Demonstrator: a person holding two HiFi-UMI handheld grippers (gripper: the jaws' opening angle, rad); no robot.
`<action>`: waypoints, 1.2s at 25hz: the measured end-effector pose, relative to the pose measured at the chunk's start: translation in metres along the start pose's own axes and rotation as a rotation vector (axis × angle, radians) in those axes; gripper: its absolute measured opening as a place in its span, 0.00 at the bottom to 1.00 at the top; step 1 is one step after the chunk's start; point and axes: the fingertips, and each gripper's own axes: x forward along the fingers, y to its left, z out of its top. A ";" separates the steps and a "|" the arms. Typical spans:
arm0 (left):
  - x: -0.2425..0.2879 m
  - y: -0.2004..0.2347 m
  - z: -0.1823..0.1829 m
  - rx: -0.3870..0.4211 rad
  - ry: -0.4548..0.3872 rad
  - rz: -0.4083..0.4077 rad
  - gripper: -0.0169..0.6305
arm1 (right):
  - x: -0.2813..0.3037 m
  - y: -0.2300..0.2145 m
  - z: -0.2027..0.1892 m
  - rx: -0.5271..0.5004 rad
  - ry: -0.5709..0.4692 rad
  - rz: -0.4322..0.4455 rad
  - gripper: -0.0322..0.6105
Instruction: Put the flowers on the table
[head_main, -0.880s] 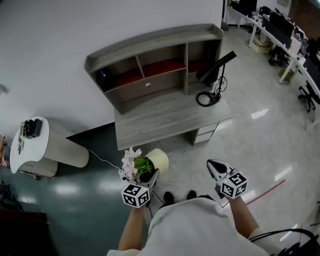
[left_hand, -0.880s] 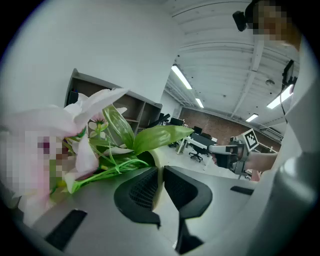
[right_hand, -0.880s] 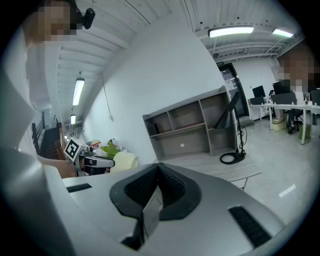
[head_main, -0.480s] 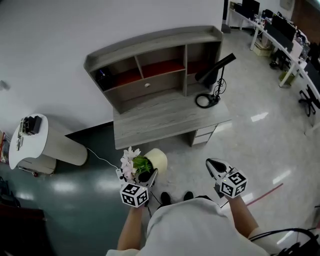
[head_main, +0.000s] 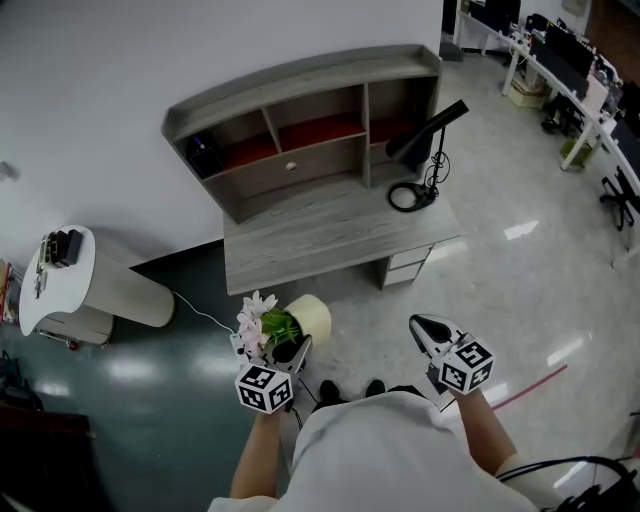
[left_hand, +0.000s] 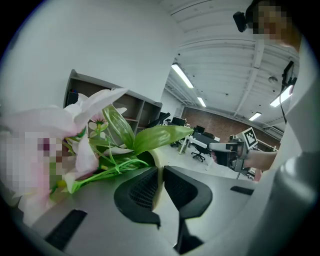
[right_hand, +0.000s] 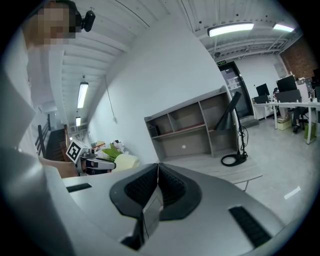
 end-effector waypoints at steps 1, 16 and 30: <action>0.000 -0.002 0.000 0.000 0.000 0.003 0.10 | -0.001 -0.002 0.000 -0.002 0.001 0.002 0.08; 0.009 0.009 0.007 -0.027 -0.019 0.047 0.10 | 0.005 -0.030 -0.002 0.010 0.008 -0.009 0.08; 0.058 0.063 0.034 -0.008 0.011 -0.008 0.10 | 0.054 -0.057 0.029 0.012 -0.015 -0.095 0.08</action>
